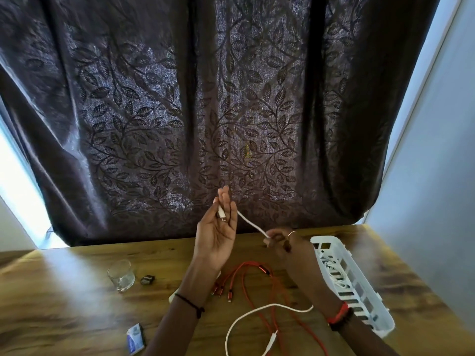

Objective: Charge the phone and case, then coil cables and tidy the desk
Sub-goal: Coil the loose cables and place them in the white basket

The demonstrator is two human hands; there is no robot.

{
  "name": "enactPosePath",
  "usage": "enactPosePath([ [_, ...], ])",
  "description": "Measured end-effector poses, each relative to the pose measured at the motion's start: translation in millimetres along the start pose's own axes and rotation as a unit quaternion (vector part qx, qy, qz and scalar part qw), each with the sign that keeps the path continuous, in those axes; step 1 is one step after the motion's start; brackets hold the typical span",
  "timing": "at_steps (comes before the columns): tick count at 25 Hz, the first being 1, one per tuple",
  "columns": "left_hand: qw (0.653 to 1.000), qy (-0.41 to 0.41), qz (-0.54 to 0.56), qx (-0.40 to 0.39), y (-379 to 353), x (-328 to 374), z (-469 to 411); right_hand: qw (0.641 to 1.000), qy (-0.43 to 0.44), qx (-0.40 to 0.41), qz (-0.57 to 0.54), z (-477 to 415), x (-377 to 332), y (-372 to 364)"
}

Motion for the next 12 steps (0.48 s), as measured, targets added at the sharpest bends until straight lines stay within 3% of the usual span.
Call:
enactPosePath([
  [4,0.965,-0.083,-0.248,-0.009,-12,1,-5,0.981,0.068,-0.076,0.168,5,-15,-7],
  [8,0.904,-0.153,-0.399,-0.019,-19,-5,-7,0.963,0.144,-0.041,0.224,9,-37,2],
  [9,0.867,-0.174,-0.466,-0.021,-23,-7,-7,0.955,0.178,-0.012,0.238,10,-45,5],
  [12,0.694,-0.221,-0.684,-0.039,-34,-18,-5,0.953,0.209,0.032,0.217,9,-53,16],
])
Point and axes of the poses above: each hand's wrist, its own z-axis away from the middle knuckle, its own y-axis out of the back of the hand, x = y × z, the point moved 8 cm from there along -z, towards the middle knuckle, and after that the axes turned 1 degree about y, right-handed, at the moved point
